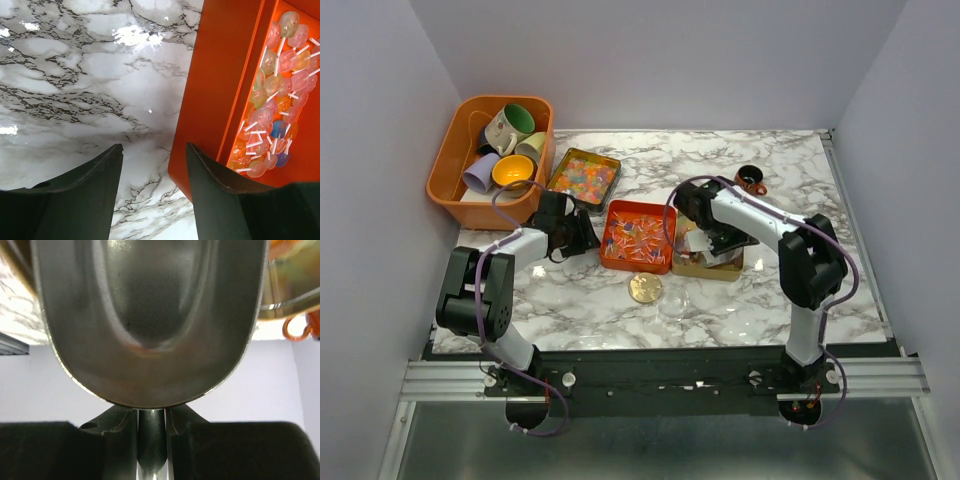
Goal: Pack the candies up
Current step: Scoop the fake candies from the storage box.
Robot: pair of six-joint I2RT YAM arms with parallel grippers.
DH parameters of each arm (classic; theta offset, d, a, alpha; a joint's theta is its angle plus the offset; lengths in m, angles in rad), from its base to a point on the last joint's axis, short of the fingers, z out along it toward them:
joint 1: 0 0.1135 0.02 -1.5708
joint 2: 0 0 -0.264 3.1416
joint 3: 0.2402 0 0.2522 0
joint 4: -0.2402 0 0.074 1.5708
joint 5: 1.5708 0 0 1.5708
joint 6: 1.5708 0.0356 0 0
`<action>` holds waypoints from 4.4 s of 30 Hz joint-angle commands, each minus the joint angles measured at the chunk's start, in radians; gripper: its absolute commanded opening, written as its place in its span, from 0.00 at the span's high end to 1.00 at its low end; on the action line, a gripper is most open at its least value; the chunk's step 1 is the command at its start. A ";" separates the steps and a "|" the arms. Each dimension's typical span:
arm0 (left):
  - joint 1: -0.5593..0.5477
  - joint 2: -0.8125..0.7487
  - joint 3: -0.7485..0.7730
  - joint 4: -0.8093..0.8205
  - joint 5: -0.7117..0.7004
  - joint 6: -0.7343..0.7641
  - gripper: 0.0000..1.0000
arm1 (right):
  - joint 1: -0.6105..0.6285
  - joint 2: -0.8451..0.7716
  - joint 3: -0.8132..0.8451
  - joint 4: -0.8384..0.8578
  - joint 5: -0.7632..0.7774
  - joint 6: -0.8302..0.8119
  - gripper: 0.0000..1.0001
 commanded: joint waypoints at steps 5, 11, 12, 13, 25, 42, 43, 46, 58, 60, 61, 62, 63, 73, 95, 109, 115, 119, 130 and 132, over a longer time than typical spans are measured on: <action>-0.043 0.012 -0.010 0.028 0.124 -0.008 0.36 | 0.031 0.123 0.118 -0.002 -0.154 0.117 0.99; -0.049 0.013 -0.002 0.027 0.134 -0.012 0.36 | 0.037 0.185 0.227 -0.003 -0.257 0.209 0.99; -0.050 0.012 -0.001 0.024 0.134 -0.011 0.36 | 0.037 0.192 0.235 0.003 -0.272 0.218 0.99; -0.050 0.010 0.002 0.021 0.134 -0.011 0.36 | 0.037 0.192 0.235 0.012 -0.298 0.224 0.99; -0.031 -0.017 0.031 -0.087 0.108 0.055 0.35 | 0.005 0.030 -0.087 0.357 -0.470 0.191 0.99; 0.006 -0.030 0.079 -0.242 0.176 0.173 0.34 | -0.113 -0.111 -0.257 0.583 -0.601 0.221 0.99; 0.007 -0.025 0.083 -0.246 0.180 0.179 0.34 | -0.113 -0.119 -0.268 0.595 -0.602 0.224 0.99; 0.012 -0.013 0.102 -0.272 0.196 0.195 0.34 | -0.121 -0.147 -0.294 0.632 -0.621 0.238 0.99; 0.033 0.010 0.145 -0.326 0.240 0.233 0.32 | -0.178 -0.258 -0.438 0.748 -0.740 0.281 0.99; 0.036 0.006 0.145 -0.338 0.249 0.244 0.32 | -0.184 -0.269 -0.460 0.770 -0.759 0.278 0.99; 0.038 0.003 0.143 -0.344 0.254 0.249 0.31 | -0.186 -0.274 -0.466 0.775 -0.762 0.276 0.99; 0.038 0.004 0.142 -0.348 0.257 0.255 0.31 | -0.189 -0.277 -0.469 0.782 -0.767 0.273 0.99; 0.039 0.003 0.143 -0.357 0.254 0.259 0.31 | -0.192 -0.280 -0.478 0.785 -0.770 0.273 0.99; 0.056 -0.005 0.154 -0.387 0.260 0.285 0.31 | -0.241 -0.372 -0.544 0.825 -0.849 0.286 0.99; 0.064 -0.017 0.151 -0.389 0.277 0.305 0.31 | -0.255 -0.312 -0.494 0.718 -0.874 0.368 0.66; 0.066 -0.010 0.123 -0.349 0.298 0.278 0.31 | -0.271 -0.266 -0.405 0.584 -0.886 0.388 0.53; 0.066 -0.011 0.116 -0.341 0.300 0.275 0.31 | -0.275 -0.217 -0.392 0.583 -0.834 0.385 0.55; 0.067 -0.008 0.110 -0.334 0.302 0.269 0.32 | -0.278 -0.219 -0.386 0.584 -0.843 0.385 0.68; 0.069 0.007 0.126 -0.377 0.289 0.299 0.31 | -0.287 -0.258 -0.440 0.652 -0.903 0.414 0.99; 0.072 0.009 0.133 -0.381 0.289 0.307 0.31 | -0.294 -0.283 -0.454 0.681 -0.911 0.434 0.99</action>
